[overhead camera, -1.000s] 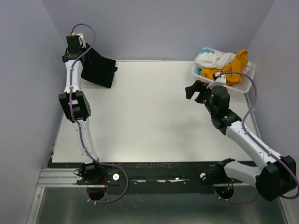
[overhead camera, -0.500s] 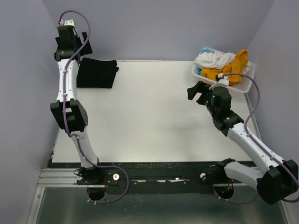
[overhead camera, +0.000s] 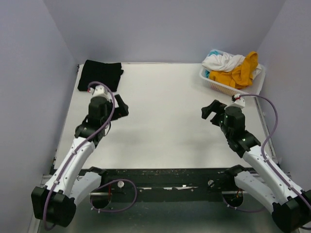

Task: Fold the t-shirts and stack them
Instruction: Reset both arms

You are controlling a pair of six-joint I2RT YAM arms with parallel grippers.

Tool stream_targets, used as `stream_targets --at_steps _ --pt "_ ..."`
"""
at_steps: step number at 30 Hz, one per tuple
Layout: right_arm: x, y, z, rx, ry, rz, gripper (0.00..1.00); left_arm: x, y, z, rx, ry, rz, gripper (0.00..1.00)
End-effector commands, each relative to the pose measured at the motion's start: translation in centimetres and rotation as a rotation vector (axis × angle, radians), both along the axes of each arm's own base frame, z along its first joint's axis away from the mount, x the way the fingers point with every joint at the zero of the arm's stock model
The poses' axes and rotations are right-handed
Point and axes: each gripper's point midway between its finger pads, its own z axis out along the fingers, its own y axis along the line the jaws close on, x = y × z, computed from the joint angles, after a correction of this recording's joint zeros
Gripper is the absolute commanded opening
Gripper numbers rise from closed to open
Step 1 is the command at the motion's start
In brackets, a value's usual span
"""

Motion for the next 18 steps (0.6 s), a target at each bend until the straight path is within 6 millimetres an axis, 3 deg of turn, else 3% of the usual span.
stream_targets --at_steps 1,6,11,18 --pt "-1.6 -1.7 -1.2 0.038 0.009 -0.086 1.0 -5.1 -2.5 -5.6 -0.114 0.066 -0.021 0.99" --pt "-2.6 -2.1 -1.6 0.074 -0.013 -0.102 1.0 -8.5 -3.5 -8.0 -0.103 0.108 -0.08 0.98" --pt "-2.9 -3.0 -1.3 0.08 -0.023 -0.155 1.0 -9.1 -4.7 -6.8 -0.122 0.061 -0.152 0.99" --pt "-3.1 -3.1 -1.1 0.078 -0.02 -0.156 1.0 -9.5 -4.7 -6.6 -0.118 0.053 -0.162 0.99"
